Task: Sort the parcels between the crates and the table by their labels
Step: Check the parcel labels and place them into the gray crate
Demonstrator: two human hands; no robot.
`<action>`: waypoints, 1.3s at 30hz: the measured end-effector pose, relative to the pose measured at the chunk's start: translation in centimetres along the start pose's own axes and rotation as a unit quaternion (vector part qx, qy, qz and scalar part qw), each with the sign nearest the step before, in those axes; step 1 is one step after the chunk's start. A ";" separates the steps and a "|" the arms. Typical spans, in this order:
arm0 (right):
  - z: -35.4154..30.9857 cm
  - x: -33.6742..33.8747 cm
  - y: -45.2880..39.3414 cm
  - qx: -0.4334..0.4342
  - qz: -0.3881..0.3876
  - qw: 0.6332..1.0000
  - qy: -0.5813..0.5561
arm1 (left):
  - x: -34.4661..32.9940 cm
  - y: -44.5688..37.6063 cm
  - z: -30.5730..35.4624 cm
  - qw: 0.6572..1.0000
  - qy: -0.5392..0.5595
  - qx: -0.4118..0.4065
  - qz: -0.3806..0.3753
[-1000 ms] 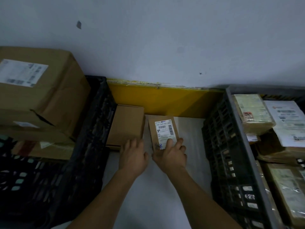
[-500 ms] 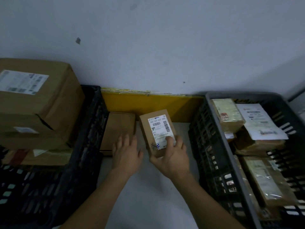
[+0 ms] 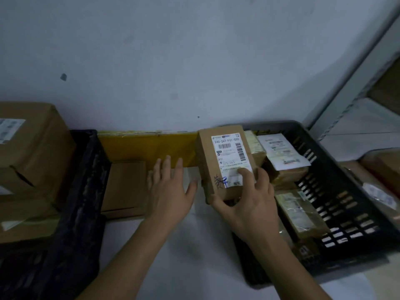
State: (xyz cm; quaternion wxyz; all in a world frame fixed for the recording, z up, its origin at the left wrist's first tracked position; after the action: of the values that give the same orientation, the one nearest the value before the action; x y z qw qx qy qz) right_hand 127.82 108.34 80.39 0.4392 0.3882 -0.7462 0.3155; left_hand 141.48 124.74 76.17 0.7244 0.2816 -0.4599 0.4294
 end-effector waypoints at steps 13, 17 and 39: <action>10.9 11.3 0.7 0.005 0.032 0.999 -0.008 | -1.6 2.1 15.2 0.998 0.027 -0.026 0.053; 18.5 12.7 1.0 -0.035 -0.035 0.998 0.026 | -4.1 3.2 19.2 0.999 0.022 -0.022 0.029; 20.6 5.8 2.1 -0.017 -0.209 0.976 0.061 | -8.9 5.4 21.3 0.997 -0.060 0.051 -0.013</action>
State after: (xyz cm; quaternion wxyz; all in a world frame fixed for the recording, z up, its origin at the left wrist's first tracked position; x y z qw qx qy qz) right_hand 115.78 90.86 76.79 0.5463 0.5082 -0.6257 0.2274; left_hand 125.84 106.95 77.08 0.6859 0.3494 -0.4761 0.4252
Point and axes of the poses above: each hand's wrist, its own y-axis away from the middle knuckle, its own x-axis out of the back of the hand, z = x × y, the point moved 4 cm from there along -y, towards the middle knuckle, and after that the axes turned 11 degrees about -z, right-handed, at the moved point
